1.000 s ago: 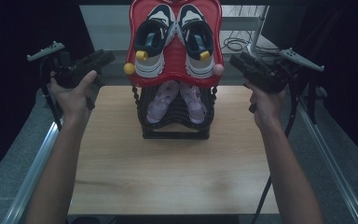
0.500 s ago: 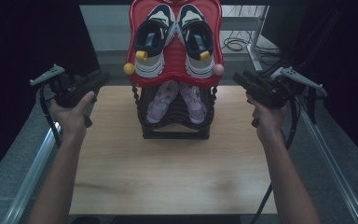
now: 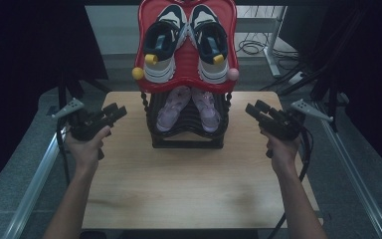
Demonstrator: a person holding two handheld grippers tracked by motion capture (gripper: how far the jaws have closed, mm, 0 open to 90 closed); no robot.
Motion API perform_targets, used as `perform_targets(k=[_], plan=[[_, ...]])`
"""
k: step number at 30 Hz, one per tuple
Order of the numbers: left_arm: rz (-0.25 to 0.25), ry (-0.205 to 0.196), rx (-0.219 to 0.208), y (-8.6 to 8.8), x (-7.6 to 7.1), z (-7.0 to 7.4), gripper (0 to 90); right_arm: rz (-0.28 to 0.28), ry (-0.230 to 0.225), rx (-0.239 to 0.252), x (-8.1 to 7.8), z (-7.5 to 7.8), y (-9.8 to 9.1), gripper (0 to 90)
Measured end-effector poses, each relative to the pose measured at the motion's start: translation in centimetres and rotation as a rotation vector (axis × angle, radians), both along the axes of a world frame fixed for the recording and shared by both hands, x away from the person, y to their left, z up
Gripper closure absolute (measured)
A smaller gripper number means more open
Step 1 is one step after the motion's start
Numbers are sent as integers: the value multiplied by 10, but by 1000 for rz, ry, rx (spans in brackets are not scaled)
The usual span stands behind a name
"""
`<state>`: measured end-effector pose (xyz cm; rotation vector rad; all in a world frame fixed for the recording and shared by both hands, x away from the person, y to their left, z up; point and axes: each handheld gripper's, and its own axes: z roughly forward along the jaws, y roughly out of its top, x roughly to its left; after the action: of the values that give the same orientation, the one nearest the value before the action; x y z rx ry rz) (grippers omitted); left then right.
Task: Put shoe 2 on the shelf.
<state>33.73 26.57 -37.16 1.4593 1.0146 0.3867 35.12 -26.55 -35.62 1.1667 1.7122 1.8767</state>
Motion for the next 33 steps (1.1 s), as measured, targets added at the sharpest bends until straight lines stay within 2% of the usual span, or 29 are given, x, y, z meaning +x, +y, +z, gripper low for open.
perform_targets(k=[3, 9, 12, 13, 16, 18, 19, 21, 23, 27, 29, 31, 33], plan=[[-2, 16, 42, -3, -6, -19, 506, -6, 14, -10, -7, -19, 1, 465], [-16, 64, 71, -8, -16, -53, 507, -8, 70, -22, -18, -63, 2, 464], [-32, 93, 99, -11, -19, -69, 506, -7, 99, -25, -20, -79, 2, 463], [-35, 107, 99, -12, -21, -77, 506, -7, 107, -34, -21, -83, 2, 462], [-37, 123, 115, -13, -23, -88, 506, -7, 129, -61, -25, -97, 1, 460], [-43, 142, 110, -13, -25, -96, 506, -3, 147, -74, -27, -106, -1, 460], [-44, 154, 131, -15, -25, -101, 505, 1, 158, -80, -28, -110, -2, 460], [-50, 164, 150, -17, -26, -107, 504, 8, 180, -102, -30, -118, -3, 461], [-58, 176, 143, -18, -26, -113, 504, 15, 193, -127, -31, -126, -4, 461], [-71, 193, 160, -20, -26, -121, 502, 30, 229, -135, -36, -138, -4, 460], [-79, 204, 157, -21, -26, -123, 501, 38, 242, -157, -37, -140, -5, 458], [-76, 205, 140, -20, -27, -123, 498, 34, 238, -159, -37, -140, -6, 458], [-74, 201, 144, -19, -28, -122, 489, 33, 229, -156, -38, -138, -8, 457]])
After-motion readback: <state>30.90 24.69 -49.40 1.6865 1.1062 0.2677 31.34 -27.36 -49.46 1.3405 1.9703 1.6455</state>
